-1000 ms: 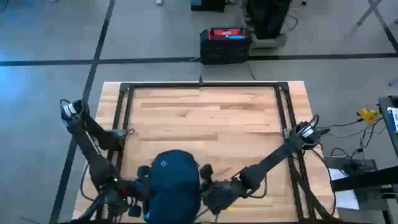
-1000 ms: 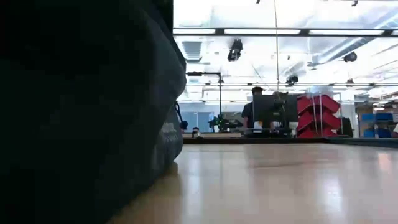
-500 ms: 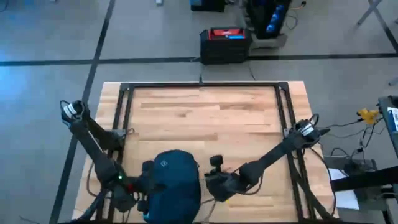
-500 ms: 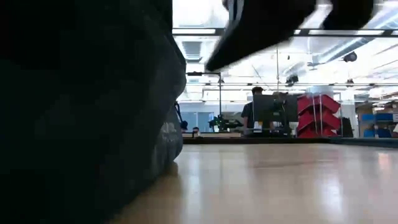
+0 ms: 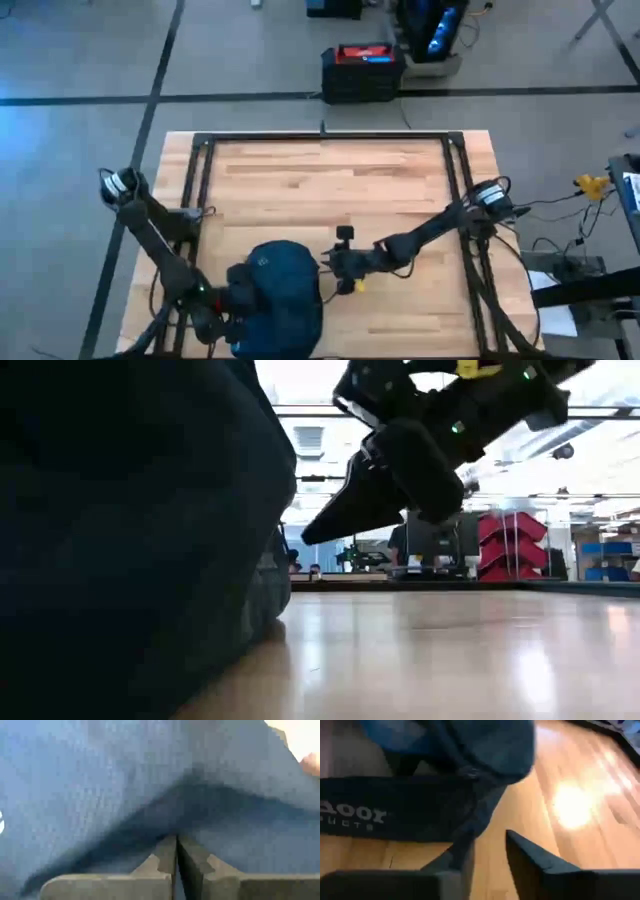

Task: Unpack backpack
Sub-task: Close the dark blue backpack

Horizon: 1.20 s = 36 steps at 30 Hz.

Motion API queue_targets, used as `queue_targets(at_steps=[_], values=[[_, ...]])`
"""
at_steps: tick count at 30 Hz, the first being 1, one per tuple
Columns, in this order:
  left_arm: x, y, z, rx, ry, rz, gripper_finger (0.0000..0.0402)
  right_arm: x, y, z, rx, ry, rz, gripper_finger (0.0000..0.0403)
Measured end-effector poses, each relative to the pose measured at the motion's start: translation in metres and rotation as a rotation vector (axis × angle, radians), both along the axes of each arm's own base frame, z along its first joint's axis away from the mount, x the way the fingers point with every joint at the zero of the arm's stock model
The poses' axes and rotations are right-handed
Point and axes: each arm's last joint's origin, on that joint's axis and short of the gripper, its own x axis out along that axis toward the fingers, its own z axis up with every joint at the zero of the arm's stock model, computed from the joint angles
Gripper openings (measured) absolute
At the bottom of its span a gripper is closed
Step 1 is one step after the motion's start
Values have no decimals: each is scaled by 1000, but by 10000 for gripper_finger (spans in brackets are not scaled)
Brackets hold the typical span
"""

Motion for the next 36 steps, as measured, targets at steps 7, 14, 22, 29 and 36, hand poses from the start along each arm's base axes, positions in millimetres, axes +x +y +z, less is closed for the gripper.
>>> queue_targets(at_steps=[7,14,22,29,36], values=[[0,2,7,-60,-16,40,0,2,0,-3,88,-112,131,186],[-2,5,24,-174,-71,68,0,12,-16,-8,55,-121,102,147],[-7,31,72,-142,-224,8,0,19,-16,-4,76,-127,206,88],[20,95,72,-92,-102,54,0,31,-15,-16,73,-105,188,74],[61,167,58,-9,12,48,0,35,-20,-22,28,-88,118,71]])
